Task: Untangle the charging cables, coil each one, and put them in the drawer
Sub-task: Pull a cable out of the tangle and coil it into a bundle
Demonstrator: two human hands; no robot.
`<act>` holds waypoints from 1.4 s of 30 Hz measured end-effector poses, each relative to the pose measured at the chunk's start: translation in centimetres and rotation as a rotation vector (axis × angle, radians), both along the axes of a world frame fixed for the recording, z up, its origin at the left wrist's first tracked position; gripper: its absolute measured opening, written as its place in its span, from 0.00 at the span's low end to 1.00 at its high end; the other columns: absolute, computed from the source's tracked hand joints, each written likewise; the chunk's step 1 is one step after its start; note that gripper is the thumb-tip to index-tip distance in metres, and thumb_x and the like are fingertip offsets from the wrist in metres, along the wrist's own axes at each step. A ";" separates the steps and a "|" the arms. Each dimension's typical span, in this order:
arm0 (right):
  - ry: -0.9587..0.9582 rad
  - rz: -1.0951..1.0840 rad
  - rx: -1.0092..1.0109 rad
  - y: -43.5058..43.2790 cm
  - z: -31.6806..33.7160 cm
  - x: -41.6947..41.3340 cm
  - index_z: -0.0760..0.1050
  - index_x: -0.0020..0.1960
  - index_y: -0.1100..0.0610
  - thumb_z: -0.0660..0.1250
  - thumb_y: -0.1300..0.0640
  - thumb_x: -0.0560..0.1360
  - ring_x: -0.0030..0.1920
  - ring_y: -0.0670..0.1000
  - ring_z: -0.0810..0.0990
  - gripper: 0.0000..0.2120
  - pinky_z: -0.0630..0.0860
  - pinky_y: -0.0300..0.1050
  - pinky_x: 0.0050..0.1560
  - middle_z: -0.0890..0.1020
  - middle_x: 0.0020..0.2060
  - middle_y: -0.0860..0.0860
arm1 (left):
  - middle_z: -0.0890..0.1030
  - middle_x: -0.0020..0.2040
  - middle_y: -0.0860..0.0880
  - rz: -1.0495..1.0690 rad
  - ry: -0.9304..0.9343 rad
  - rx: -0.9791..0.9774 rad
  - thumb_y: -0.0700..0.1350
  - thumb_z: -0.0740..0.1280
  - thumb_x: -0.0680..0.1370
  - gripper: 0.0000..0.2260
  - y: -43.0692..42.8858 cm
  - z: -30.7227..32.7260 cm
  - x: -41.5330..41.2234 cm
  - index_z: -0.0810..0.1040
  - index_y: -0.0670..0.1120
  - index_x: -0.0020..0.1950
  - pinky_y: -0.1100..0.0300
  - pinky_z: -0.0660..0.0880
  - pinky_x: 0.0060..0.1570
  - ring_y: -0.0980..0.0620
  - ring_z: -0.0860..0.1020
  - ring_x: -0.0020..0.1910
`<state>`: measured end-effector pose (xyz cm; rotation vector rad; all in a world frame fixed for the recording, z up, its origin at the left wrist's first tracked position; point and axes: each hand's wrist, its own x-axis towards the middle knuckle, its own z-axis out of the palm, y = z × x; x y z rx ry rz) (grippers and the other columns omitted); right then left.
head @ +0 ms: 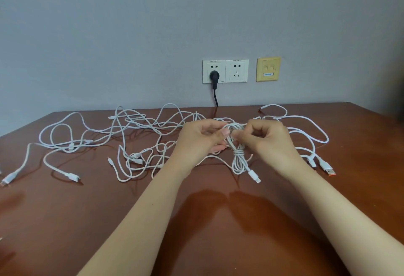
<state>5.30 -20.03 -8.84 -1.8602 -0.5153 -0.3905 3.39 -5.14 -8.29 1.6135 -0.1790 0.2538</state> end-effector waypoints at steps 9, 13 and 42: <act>-0.049 -0.119 0.094 0.3 0.2 -0.4 0.67 0.28 0.63 0.75 0.57 0.67 0.27 0.50 0.70 0.20 0.68 0.41 0.31 0.75 0.26 0.63 | 0.80 0.36 0.48 0.029 -0.008 -0.023 0.37 0.70 0.74 0.03 -0.8 0.2 -0.3 0.80 0.45 0.45 0.66 0.79 0.36 0.58 0.80 0.30; 0.034 -0.094 0.142 0.2 0.5 -0.4 0.64 0.33 0.54 0.77 0.55 0.64 0.24 0.49 0.66 0.20 0.65 0.41 0.28 0.75 0.27 0.59 | 0.80 0.41 0.47 -0.017 0.034 -0.050 0.37 0.70 0.73 0.08 -0.8 0.1 -0.2 0.79 0.41 0.52 0.67 0.79 0.36 0.57 0.81 0.31; 0.392 0.050 0.311 0.3 0.7 -0.4 0.77 0.40 0.60 0.70 0.64 0.71 0.21 0.43 0.70 0.03 0.69 0.34 0.22 0.76 0.23 0.47 | 0.81 0.50 0.49 0.039 -0.026 -0.098 0.40 0.65 0.78 0.07 -0.7 0.1 0.0 0.79 0.49 0.53 0.69 0.76 0.48 0.54 0.80 0.49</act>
